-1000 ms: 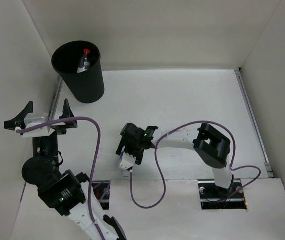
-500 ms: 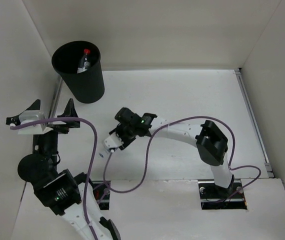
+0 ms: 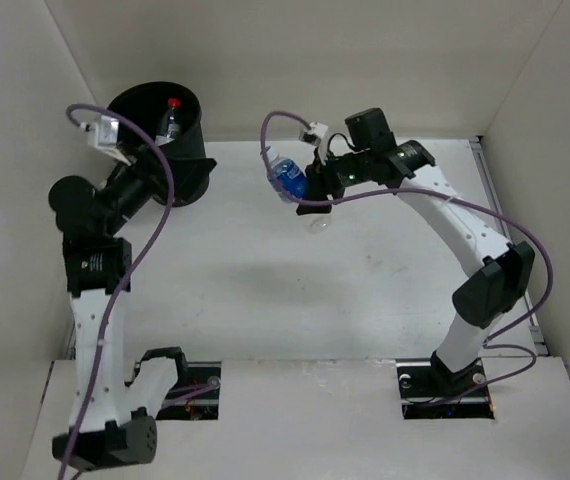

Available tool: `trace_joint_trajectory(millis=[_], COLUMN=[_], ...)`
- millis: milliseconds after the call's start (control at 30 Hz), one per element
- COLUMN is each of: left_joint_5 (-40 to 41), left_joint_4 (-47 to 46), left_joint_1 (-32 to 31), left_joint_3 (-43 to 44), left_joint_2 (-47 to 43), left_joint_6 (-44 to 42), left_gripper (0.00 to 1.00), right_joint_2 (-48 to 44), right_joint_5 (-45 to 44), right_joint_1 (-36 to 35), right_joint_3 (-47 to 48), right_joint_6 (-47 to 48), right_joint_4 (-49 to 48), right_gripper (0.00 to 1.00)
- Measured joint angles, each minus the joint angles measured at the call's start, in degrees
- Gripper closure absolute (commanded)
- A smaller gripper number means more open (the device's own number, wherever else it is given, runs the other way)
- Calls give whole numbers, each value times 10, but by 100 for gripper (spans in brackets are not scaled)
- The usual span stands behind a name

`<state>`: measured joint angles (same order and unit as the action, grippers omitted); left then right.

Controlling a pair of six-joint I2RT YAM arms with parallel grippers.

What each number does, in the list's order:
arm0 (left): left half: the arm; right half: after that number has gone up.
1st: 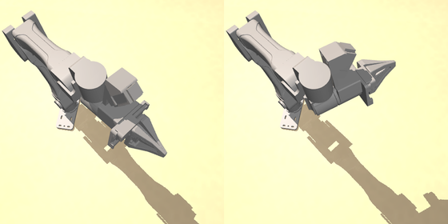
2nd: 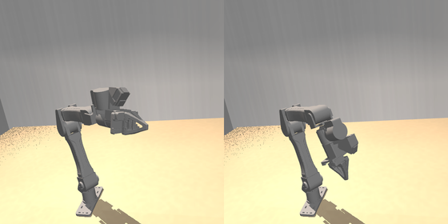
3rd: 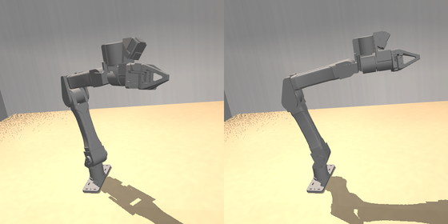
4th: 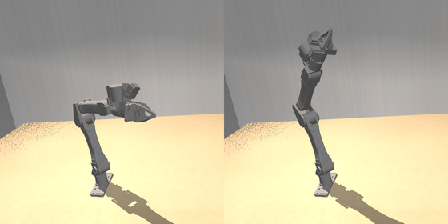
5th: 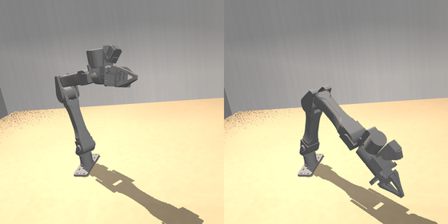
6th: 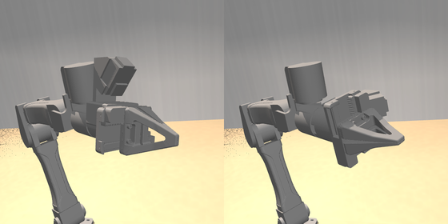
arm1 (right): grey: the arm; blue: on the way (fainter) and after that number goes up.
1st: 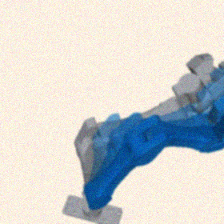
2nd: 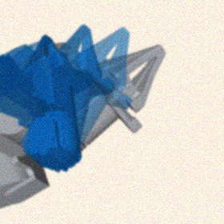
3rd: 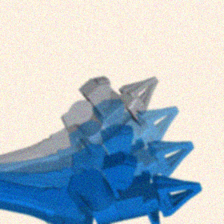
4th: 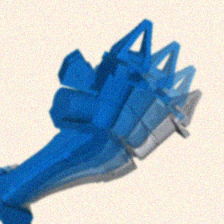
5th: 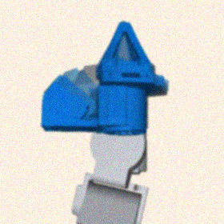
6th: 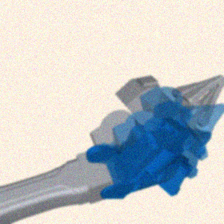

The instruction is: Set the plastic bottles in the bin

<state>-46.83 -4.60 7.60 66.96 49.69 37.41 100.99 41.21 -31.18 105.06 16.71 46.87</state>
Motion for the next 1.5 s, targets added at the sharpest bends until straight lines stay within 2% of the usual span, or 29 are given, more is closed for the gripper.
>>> trace_joint_trajectory(millis=[200,400,567,733,967,1300,1333,1367,1433,1467,1500], left_joint_5=[-32,-28,-26,-27,-22,-7,-6,-7,-7,-7,-7], left_joint_4=[-96,-150,-167,-175,-186,-189,-190,-189,-189,-191,-191], left_joint_1=[-113,-208,-240,-262,-278,-297,-300,-301,-304,-304,-304], left_joint_3=[-7,5,39,65,71,72,72,72,72,73,74], left_joint_2=[111,198,245,250,249,260,263,265,268,268,267], left_joint_6=[78,103,107,110,111,110,110,111,112,113,106], left_gripper=[0,0,0,0,0,2,10,21,56,69,78], right_joint_2=[-66,-85,-85,-85,-71,-64,-63,-60,-55,-52,-49], right_joint_5=[186,267,279,281,280,280,280,280,272,266,265], right_joint_1=[5,23,77,90,82,26,22,20,18,18,19], right_joint_3=[-15,-17,-21,-21,-1,11,11,12,13,13,13], right_joint_6=[-175,-249,-283,-298,-307,-316,-315,-315,-316,-318,-320], right_joint_4=[11,6,-7,-23,-28,-40,-40,-40,-40,-38,-40], right_gripper=[98,99,100,100,100,99,92,76,25,3,0])
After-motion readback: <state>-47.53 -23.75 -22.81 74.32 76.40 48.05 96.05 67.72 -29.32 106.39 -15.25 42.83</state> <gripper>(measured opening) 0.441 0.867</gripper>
